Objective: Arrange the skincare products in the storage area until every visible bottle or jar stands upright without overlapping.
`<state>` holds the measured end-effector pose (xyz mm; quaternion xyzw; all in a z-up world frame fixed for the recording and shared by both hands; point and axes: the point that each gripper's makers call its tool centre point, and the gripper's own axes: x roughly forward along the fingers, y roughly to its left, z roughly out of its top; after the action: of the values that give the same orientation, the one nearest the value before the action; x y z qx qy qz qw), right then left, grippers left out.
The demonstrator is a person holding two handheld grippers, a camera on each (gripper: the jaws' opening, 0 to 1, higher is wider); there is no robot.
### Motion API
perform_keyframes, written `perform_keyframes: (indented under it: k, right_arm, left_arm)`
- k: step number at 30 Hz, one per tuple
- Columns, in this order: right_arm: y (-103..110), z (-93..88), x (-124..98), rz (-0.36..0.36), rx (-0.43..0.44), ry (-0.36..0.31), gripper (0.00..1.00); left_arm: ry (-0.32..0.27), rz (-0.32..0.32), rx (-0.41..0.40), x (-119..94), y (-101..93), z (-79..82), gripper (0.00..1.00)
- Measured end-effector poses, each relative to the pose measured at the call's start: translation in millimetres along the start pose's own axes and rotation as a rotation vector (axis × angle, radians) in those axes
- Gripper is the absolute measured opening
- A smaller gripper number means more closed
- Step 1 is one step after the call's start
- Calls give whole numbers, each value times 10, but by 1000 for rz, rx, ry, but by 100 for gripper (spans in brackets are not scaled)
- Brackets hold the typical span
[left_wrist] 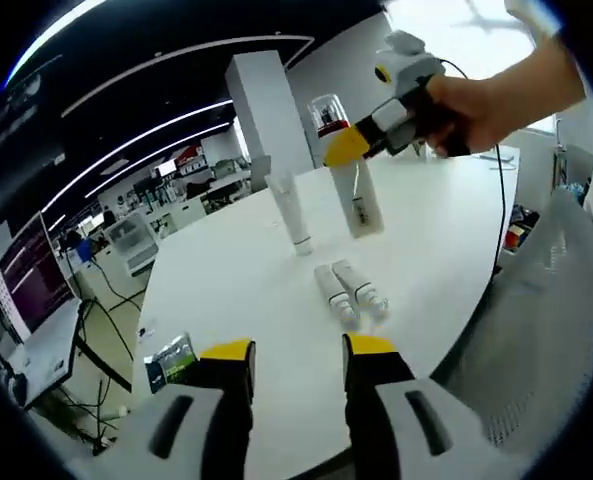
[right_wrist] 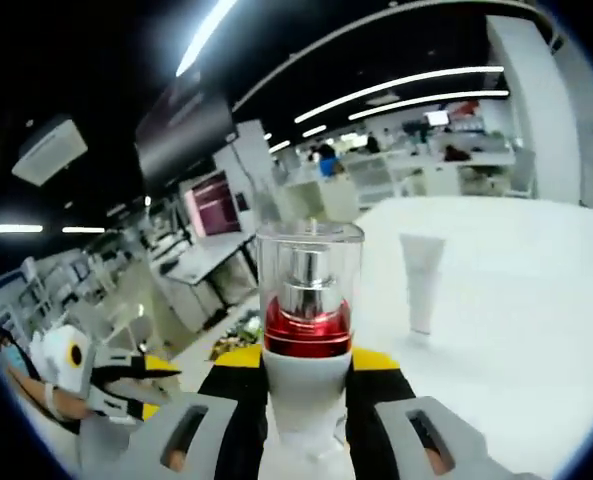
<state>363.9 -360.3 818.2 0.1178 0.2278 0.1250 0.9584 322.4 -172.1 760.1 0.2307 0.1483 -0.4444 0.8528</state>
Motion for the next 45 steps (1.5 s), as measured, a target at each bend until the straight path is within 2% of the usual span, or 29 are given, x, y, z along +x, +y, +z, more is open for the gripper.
perform_keyframes:
  k: [6, 10, 14, 18, 24, 31, 35, 42, 45]
  right_arm:
    - [-460, -68, 103, -115, -15, 28, 24]
    - [-714, -129, 216, -182, -14, 47, 24]
    - [-855, -176, 301, -220, 2, 53, 24]
    - [-1083, -281, 368, -277, -1, 75, 24]
    - [-1312, -387, 390, -336, -8, 101, 24]
    - [-1541, -368, 492, -393, -50, 122, 24]
    - [-1629, -310, 553, -401, -48, 106, 24]
    - [-1742, -205, 713, -413, -99, 96, 24]
    - [-1806, -143, 773, -426, -95, 65, 24]
  left_arm:
    - [61, 7, 22, 15, 10, -114, 27]
    - [78, -2, 30, 22, -6, -153, 25]
    - [94, -11, 31, 31, -19, -187, 25]
    - [106, -18, 33, 38, -30, -215, 23]
    - [120, -23, 31, 42, -34, -245, 21]
    - [133, -39, 41, 47, -66, -267, 18]
    - [144, -44, 38, 54, -69, -287, 18]
    - [156, -56, 38, 59, -93, -310, 18]
    - [169, -76, 46, 65, -134, -338, 17]
